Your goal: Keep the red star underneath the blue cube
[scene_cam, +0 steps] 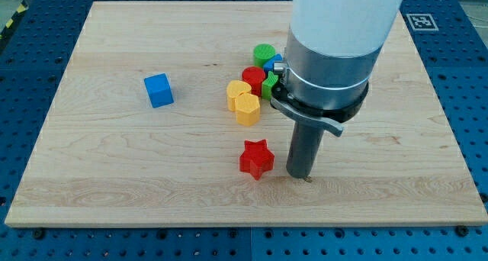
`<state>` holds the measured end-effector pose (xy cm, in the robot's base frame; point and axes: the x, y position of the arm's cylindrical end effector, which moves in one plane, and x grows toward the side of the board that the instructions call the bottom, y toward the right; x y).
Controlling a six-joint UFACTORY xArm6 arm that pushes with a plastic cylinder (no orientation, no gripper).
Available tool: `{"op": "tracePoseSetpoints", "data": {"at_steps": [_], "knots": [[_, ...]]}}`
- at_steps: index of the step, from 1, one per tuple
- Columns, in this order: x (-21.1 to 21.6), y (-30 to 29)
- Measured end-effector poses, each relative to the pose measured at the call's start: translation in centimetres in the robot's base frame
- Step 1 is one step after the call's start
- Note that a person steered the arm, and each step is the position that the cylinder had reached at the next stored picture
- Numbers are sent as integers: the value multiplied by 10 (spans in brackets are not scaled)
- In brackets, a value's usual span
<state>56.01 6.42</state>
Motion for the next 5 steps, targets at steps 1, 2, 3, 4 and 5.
{"op": "tracePoseSetpoints", "data": {"at_steps": [1, 2, 3, 4, 5], "knots": [[7, -8], [7, -18], [6, -28], [-14, -28], [-33, -33]]}}
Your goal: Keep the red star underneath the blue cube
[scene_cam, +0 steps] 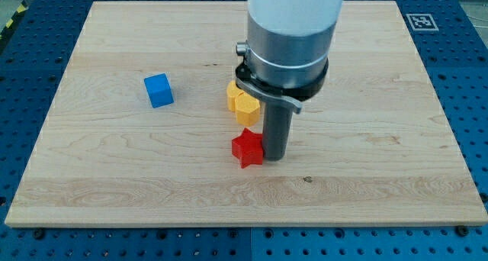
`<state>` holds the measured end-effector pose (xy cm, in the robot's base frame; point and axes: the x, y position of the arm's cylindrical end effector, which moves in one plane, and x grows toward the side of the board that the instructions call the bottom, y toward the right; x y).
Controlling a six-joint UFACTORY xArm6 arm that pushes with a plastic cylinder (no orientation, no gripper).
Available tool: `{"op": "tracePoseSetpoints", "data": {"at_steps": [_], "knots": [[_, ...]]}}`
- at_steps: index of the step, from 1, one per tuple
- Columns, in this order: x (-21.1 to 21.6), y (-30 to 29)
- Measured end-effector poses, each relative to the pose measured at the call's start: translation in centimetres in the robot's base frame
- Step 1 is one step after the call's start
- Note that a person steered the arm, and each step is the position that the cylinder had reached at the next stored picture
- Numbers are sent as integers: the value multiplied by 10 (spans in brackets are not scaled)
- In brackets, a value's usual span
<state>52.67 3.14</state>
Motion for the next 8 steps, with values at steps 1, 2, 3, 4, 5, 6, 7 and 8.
{"op": "tracePoseSetpoints", "data": {"at_steps": [1, 2, 3, 4, 5, 6, 7, 8], "knots": [[-25, -7], [-45, -14], [-47, -21], [-28, -15], [16, 1], [31, 5], [31, 5], [34, -9]]}}
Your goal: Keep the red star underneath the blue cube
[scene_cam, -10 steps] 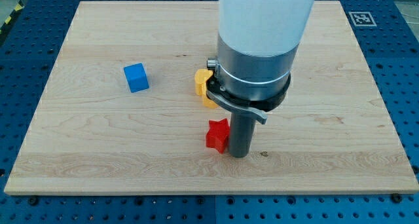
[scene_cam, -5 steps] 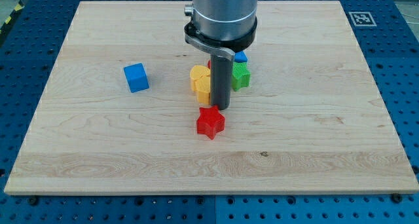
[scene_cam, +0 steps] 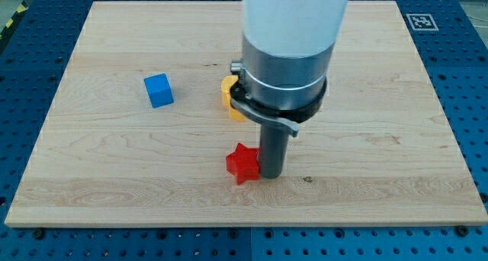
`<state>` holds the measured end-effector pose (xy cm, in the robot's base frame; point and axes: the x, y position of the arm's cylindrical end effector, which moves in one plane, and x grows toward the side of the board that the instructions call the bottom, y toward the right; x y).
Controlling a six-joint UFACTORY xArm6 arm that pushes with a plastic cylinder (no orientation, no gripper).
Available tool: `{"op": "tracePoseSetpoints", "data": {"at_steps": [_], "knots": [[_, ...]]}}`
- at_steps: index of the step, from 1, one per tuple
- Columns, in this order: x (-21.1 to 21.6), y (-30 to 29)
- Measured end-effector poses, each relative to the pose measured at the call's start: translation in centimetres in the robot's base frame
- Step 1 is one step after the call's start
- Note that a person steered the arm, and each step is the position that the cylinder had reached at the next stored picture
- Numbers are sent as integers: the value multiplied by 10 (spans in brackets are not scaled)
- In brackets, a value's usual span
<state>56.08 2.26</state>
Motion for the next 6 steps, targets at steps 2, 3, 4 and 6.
{"op": "tracePoseSetpoints", "data": {"at_steps": [2, 3, 4, 6], "knots": [[0, -49], [0, -74], [0, -100], [6, -142]]}}
